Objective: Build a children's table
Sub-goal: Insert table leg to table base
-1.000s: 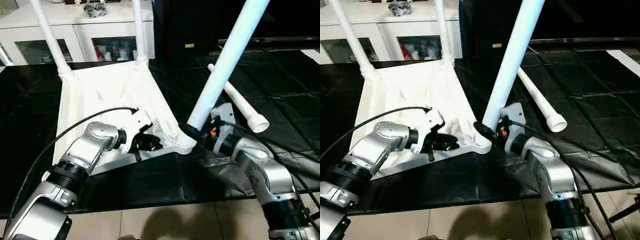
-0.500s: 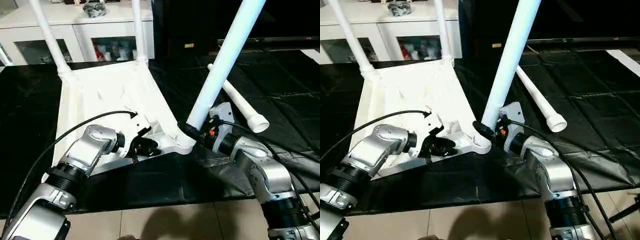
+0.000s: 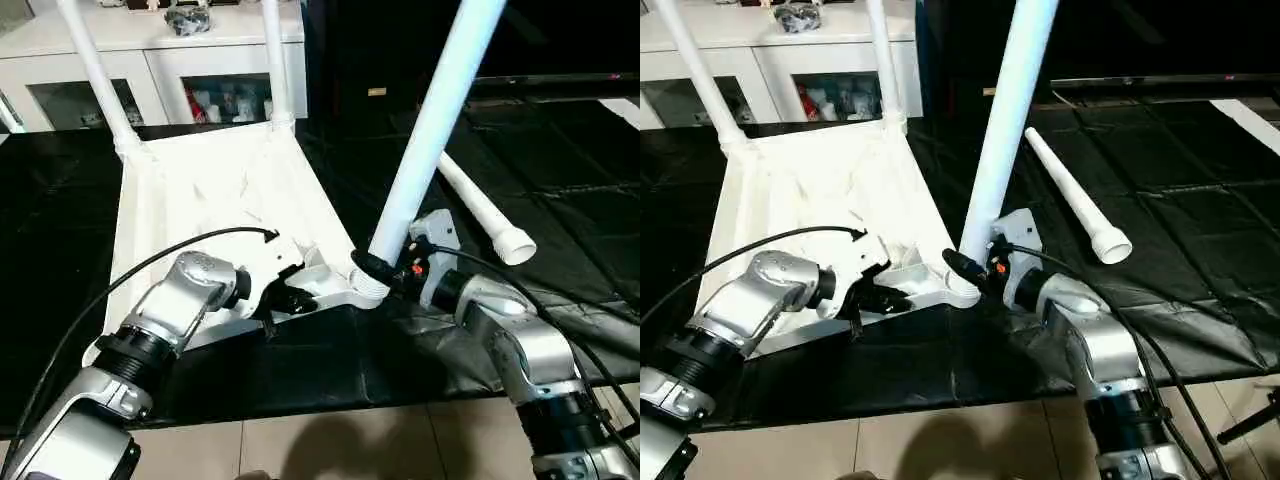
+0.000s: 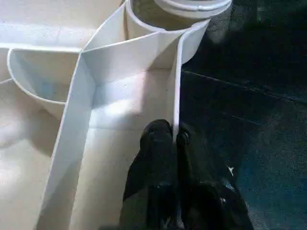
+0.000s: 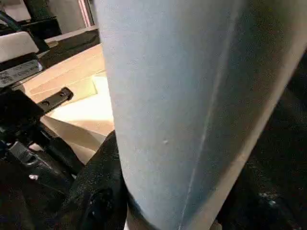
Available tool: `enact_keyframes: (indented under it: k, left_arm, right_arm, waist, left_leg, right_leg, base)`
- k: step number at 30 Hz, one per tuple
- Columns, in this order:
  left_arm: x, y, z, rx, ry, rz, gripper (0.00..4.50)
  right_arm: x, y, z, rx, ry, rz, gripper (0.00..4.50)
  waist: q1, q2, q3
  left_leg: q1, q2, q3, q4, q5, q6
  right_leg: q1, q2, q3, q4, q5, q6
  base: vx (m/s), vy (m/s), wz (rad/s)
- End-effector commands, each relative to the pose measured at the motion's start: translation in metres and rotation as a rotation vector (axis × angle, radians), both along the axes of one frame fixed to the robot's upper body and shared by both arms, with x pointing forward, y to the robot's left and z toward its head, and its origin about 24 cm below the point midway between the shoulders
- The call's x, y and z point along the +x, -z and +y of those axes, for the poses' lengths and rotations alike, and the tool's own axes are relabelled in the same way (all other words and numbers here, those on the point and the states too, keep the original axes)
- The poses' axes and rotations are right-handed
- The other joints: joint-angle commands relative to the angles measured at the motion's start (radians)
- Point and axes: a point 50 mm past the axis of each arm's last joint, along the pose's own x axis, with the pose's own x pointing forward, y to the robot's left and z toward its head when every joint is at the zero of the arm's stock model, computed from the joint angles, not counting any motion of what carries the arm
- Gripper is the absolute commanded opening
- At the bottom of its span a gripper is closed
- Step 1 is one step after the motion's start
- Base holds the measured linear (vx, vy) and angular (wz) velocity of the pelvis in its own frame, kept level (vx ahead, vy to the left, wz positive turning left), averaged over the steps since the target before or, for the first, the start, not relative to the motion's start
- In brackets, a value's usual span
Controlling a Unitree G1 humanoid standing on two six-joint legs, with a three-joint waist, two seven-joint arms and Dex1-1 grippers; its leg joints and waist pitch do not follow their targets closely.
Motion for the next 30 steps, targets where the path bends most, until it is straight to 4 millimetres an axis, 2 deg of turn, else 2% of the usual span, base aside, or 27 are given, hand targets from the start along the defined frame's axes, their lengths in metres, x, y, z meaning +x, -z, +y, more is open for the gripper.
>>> enact_keyframes:
  k: [1,3,10,14,20,30]
  left_arm:
    - [0.001,0.001,0.006,0.032,-0.015,-0.004,0.15]
    - [0.000,0.002,0.006,0.032,-0.001,-0.005,0.00]
    - [-0.002,0.001,0.006,-0.018,0.036,-0.003,0.00]
    - [-0.001,0.001,0.008,-0.018,0.038,-0.011,0.00]
    - [-0.002,0.000,0.007,-0.037,0.070,-0.024,0.00]
    - [0.003,-0.004,0.009,-0.096,0.031,-0.032,0.00]
  right_arm:
    - [0.003,-0.005,0.004,-0.006,-0.015,-0.015,1.93]
    - [0.004,-0.005,0.005,-0.009,-0.018,-0.012,1.93]
    - [0.007,-0.004,0.008,0.002,-0.078,-0.005,1.93]
    - [0.009,-0.003,0.011,0.026,-0.097,-0.011,1.93]
    - [0.016,0.008,0.010,-0.046,-0.100,0.014,1.93]
    - [0.012,0.014,0.007,-0.088,-0.169,0.075,1.93]
  waist:
    - [-0.003,-0.005,-0.069]
    - [-0.002,-0.004,-0.069]
    - [-0.003,-0.005,-0.072]
    - [-0.002,-0.002,-0.073]
    - [-0.004,-0.002,-0.072]
    - [0.000,-0.007,-0.073]
  left_leg:
    - [0.014,0.046,-0.026,-0.077,-0.277,0.013]
    - [0.014,0.046,-0.026,-0.078,-0.272,0.014]
    - [0.011,0.046,-0.025,-0.076,-0.257,0.020]
    - [0.011,0.049,-0.024,-0.077,-0.250,0.021]
    - [0.012,0.048,-0.024,-0.078,-0.256,0.015]
    - [0.012,0.048,-0.021,-0.076,-0.237,0.028]
  right_leg:
    - [0.049,-0.081,0.065,-0.098,-0.449,-0.072]
    - [0.049,-0.080,0.067,-0.098,-0.440,-0.072]
    - [0.052,-0.080,0.068,-0.091,-0.397,-0.091]
    - [0.051,-0.080,0.069,-0.088,-0.372,-0.103]
    - [0.053,-0.080,0.069,-0.086,-0.374,-0.112]
    - [0.054,-0.080,0.071,-0.086,-0.383,-0.110]
  base:
    - [0.000,0.000,0.00]
    - [0.000,0.000,0.00]
    - [0.000,0.000,0.00]
    - [0.000,0.000,0.00]
    - [0.000,0.000,0.00]
    - [0.000,0.000,0.00]
